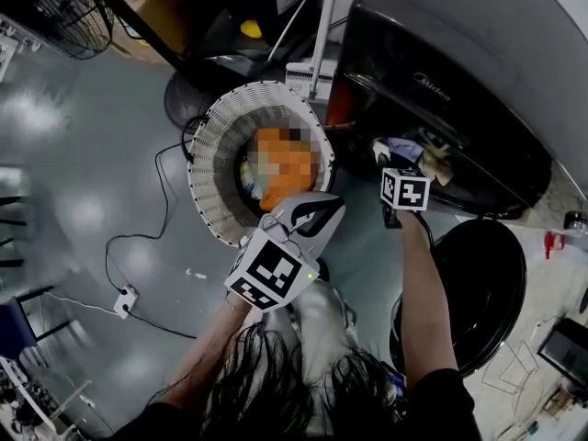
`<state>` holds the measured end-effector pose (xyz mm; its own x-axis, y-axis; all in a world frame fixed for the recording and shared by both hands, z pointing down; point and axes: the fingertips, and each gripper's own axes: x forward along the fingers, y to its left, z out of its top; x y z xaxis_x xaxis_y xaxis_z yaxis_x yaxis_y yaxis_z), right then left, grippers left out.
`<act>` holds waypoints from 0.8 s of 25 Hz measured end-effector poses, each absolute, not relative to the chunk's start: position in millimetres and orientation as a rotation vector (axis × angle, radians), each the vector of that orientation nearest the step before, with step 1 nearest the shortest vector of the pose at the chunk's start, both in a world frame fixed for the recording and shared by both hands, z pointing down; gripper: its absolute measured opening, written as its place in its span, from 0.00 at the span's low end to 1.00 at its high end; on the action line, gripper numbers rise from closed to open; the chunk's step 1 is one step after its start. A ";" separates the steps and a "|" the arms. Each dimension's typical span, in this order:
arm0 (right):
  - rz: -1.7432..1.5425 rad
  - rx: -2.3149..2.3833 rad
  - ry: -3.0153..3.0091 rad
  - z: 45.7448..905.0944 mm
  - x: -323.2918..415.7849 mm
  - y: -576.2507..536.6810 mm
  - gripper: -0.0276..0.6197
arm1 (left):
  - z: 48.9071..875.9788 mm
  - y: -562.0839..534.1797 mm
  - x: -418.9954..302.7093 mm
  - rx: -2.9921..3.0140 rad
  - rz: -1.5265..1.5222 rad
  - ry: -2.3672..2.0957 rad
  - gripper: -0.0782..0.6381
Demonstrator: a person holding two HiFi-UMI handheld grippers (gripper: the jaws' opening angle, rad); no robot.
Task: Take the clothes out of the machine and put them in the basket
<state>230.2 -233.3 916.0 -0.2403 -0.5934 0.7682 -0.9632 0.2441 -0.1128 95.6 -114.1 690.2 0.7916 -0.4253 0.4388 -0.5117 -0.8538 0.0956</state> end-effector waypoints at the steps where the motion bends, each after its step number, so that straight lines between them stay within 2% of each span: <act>1: 0.831 1.444 -1.935 910.7 230.3 -232.7 0.12 | 689.8 -114.4 93.3 2.768 0.610 -0.736 0.11; 20: 0.999 1.519 -2.159 765.3 235.8 -138.5 0.11 | 627.5 -86.1 94.4 2.716 0.648 -0.682 0.12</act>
<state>235.8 -138.5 765.3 -0.3850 -0.6916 0.6111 -0.9135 0.1912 -0.3591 94.4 -86.1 627.5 0.7895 -0.3811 0.4812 -0.5000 -0.8539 0.1442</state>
